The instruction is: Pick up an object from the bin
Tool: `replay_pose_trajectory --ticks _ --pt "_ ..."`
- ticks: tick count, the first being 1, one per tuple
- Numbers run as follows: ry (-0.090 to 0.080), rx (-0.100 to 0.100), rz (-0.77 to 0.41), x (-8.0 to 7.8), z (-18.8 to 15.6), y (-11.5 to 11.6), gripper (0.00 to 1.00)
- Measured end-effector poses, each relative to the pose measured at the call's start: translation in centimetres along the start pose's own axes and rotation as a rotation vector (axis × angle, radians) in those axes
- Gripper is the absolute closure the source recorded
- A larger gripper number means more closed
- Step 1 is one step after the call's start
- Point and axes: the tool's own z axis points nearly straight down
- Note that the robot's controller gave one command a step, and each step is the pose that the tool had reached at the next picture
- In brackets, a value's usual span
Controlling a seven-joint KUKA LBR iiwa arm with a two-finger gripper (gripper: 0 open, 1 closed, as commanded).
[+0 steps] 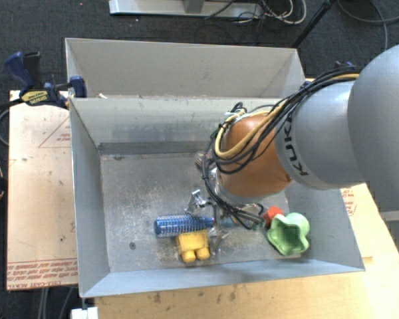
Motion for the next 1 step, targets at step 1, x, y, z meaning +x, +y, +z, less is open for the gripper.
replay_pose_trajectory --ticks 1 --pt "0.009 -0.011 -0.667 -2.25 -6.83 1.21 1.0"
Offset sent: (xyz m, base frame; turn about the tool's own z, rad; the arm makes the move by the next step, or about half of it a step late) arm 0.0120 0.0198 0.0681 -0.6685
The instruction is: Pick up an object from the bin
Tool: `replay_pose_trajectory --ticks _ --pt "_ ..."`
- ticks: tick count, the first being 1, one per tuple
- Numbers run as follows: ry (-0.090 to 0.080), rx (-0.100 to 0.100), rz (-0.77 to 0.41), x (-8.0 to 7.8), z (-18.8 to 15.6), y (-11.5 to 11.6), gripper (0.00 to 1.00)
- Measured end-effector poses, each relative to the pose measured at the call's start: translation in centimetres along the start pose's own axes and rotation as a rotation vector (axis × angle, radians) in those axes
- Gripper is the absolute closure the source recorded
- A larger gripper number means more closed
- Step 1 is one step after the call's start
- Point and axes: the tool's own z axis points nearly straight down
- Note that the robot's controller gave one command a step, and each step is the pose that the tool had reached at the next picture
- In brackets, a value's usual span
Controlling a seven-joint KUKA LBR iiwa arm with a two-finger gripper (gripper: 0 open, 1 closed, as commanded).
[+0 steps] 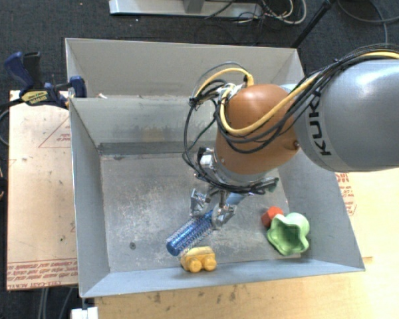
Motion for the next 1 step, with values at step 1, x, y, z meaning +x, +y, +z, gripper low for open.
replay_pose_trajectory --ticks 1 --pt "-0.002 0.005 -0.014 -0.69 -8.76 -0.02 1.0"
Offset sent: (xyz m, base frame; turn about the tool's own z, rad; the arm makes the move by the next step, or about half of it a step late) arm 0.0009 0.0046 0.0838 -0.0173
